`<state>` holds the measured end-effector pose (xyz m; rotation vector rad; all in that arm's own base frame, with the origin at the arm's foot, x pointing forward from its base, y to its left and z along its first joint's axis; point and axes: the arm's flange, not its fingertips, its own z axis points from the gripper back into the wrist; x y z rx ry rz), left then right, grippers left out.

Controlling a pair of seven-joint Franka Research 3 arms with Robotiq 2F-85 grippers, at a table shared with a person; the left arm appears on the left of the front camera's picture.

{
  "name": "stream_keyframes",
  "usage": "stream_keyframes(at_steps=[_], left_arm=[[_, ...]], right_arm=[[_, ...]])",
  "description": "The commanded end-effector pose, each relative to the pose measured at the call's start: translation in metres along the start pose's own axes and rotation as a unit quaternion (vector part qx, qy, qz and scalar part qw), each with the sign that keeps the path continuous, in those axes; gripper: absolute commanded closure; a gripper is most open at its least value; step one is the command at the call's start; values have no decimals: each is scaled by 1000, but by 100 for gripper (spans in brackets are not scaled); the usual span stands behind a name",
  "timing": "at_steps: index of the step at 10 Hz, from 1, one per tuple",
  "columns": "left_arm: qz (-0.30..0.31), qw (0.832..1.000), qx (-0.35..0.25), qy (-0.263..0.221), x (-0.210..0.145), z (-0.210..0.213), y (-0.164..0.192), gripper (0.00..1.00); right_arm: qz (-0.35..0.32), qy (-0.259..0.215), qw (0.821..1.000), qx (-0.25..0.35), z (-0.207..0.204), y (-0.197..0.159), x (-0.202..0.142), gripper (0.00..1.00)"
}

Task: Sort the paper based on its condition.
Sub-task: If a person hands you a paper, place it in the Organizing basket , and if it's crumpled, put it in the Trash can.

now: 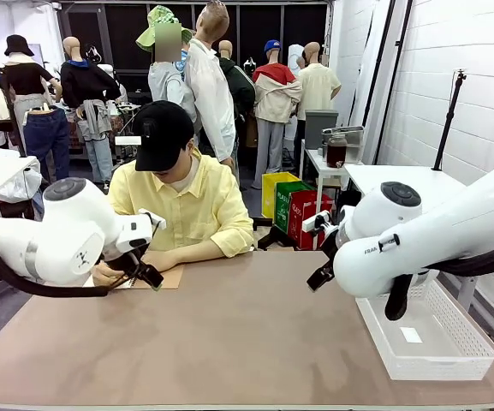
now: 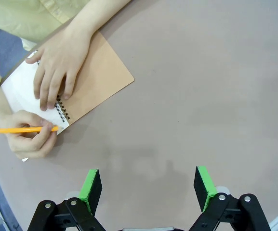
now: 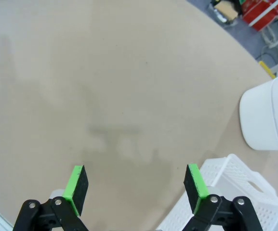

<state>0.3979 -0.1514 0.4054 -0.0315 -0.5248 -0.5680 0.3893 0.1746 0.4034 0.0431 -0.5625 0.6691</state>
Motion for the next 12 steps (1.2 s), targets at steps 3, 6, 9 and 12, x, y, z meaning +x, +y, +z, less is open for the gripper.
stream_keyframes(at_steps=[3, 6, 9, 12], left_arm=[[38, 999, -16, 26, 28, 67, -6, 0], [38, 999, 5, 23, 46, 114, -12, 0], [31, 999, 25, -1, 53, 147, -21, 0], [34, 999, 26, -21, 50, 163, -25, 0]], right_arm=[[22, 8, 999, 38, 60, -5, 27, 0], [47, -8, 997, 59, 99, -2, 40, 0], [67, -32, 994, 76, 129, 0, 42, 0], [83, -61, 991, 88, 150, 5, 40, 0]])
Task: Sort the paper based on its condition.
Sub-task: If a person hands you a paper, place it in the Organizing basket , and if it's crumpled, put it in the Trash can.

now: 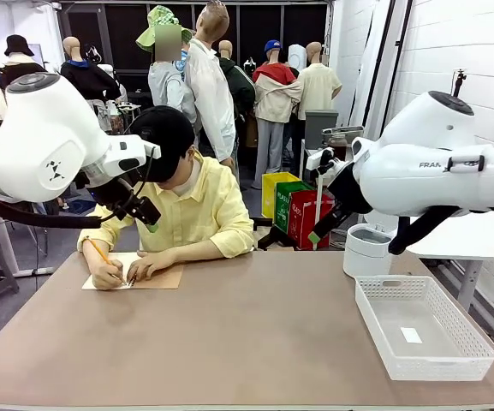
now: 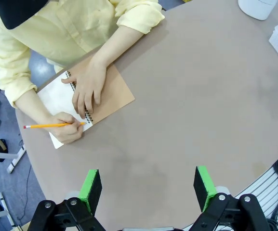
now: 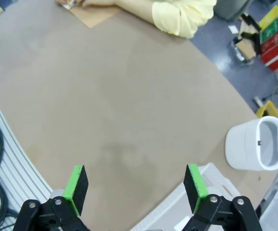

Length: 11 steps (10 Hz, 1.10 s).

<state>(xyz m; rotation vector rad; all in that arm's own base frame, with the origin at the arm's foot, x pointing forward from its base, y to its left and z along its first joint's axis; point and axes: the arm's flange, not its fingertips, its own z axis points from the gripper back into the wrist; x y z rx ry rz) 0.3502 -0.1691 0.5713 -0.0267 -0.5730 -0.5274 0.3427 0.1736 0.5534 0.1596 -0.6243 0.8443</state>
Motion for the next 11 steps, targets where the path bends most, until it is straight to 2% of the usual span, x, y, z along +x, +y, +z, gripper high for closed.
stream_keyframes(at_steps=[1, 3, 4, 5, 10, 11], left_arm=[[18, 1000, 10, -1, -6, 0, -4, 0], [30, 1000, 2, 0, -7, -4, 0, 0], [4, 1000, 1, -1, -2, 2, 0, 0], [4, 1000, 1, -1, -2, 2, 0, 0], [4, 1000, 1, -1, -2, 2, 0, 0], [4, 1000, 1, -1, -2, 2, 0, 0]], right_arm=[[16, -17, 999, 27, 1, 1, -7, 0], [15, -72, 995, 66, 3, -8, -10, 0], [11, -87, 993, 82, 3, -10, -12, 0], [10, -102, 990, 93, 2, -13, -15, 0], [21, -133, 985, 110, -10, -20, -18, 0], [8, -102, 990, 99, 3, -17, -14, 0]])
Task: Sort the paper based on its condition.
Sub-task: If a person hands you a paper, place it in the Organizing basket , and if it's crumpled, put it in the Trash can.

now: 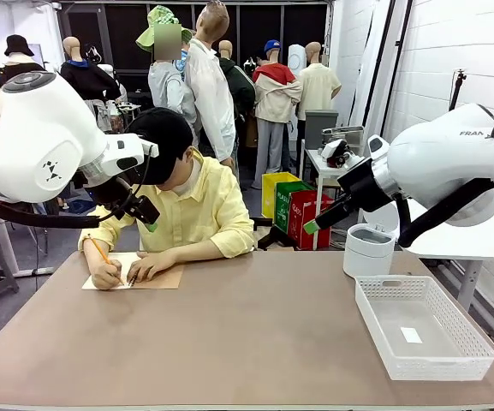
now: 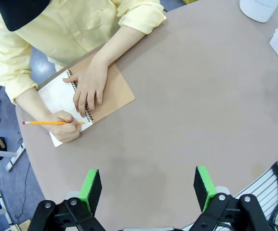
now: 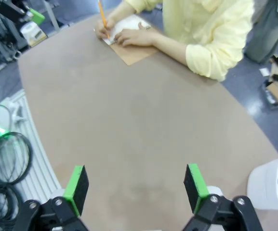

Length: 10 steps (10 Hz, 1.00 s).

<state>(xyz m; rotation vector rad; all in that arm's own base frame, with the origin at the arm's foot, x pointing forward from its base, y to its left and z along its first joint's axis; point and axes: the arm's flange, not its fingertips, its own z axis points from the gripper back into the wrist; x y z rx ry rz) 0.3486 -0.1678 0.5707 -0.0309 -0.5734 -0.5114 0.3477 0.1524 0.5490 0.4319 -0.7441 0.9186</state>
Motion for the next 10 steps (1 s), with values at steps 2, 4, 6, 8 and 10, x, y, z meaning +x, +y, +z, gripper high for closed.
stream_keyframes(at_steps=[2, 4, 6, 8, 10], left_arm=[[-4, 1000, 1, -1, 1, 1, 0, 0], [-4, 1000, 1, -1, 1, 1, 0, 0], [-4, 1000, 1, -1, 1, 1, 0, 0], [-4, 1000, 1, -1, 1, 1, 0, 0], [-4, 1000, 1, -1, 1, 1, 0, 0]], right_arm=[[-4, 6, 1000, -2, 1, 1, 0, 0], [-4, 6, 1000, -2, 1, 1, 0, 0], [-4, 6, 1000, -2, 1, 1, 0, 0], [-4, 6, 1000, -2, 1, 1, 0, 0], [-4, 6, 1000, -2, 1, 1, 0, 0]])
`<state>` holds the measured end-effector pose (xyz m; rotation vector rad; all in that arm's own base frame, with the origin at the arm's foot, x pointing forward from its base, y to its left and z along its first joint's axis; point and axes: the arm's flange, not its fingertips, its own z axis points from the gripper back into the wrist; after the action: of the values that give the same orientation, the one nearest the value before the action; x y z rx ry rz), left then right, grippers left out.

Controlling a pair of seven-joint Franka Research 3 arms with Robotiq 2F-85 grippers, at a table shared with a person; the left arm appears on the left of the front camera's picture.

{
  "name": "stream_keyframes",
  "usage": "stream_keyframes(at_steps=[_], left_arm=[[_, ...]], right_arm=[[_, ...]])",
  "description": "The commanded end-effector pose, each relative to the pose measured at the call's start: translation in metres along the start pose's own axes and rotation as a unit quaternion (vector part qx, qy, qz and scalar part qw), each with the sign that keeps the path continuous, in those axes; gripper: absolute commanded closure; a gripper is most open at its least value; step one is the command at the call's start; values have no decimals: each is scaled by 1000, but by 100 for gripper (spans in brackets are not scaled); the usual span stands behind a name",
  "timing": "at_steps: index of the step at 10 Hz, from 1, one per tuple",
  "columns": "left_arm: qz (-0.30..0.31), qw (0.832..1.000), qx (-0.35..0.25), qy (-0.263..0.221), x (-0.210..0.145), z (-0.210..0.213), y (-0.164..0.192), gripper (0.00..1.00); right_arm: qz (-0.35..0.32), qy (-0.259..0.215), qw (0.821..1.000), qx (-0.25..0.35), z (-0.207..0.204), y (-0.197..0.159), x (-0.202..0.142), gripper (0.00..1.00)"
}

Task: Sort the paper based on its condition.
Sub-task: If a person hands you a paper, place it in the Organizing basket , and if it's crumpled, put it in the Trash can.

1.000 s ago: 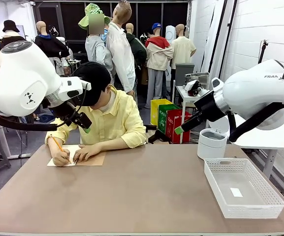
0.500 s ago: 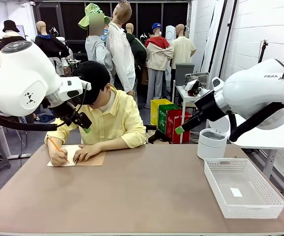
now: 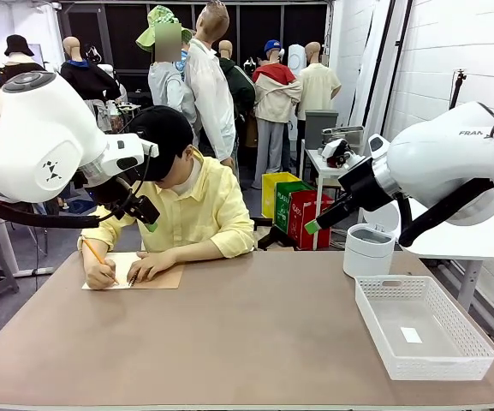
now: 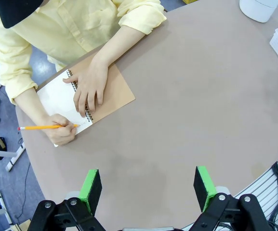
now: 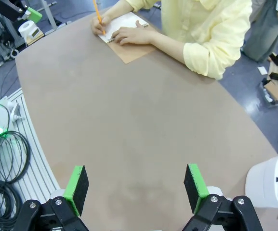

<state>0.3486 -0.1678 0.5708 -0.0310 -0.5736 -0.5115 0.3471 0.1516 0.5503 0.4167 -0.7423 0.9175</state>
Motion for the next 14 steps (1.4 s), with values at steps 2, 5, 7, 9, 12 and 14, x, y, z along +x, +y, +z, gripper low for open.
stream_keyframes(at_steps=[2, 5, 7, 9, 12, 14], left_arm=[[-4, 1000, 1, -1, 0, 1, 0, 0], [-4, 1000, 1, -1, 0, 1, 0, 0], [-4, 1000, 1, -1, 0, 1, 0, 0], [-4, 1000, 1, -1, 0, 1, 0, 0], [-4, 1000, 1, -1, 0, 1, 0, 0], [-4, 1000, 1, -1, 0, 1, 0, 0]], right_arm=[[-5, 2, 1000, 4, -1, 1, 0, 0], [-5, 2, 1000, 4, -1, 1, 0, 0], [-5, 2, 1000, 4, -1, 1, 0, 0], [-5, 2, 1000, 4, -1, 1, 0, 0], [-5, 2, 1000, 4, -1, 1, 0, 0], [-5, 2, 1000, 4, -1, 1, 0, 0]])
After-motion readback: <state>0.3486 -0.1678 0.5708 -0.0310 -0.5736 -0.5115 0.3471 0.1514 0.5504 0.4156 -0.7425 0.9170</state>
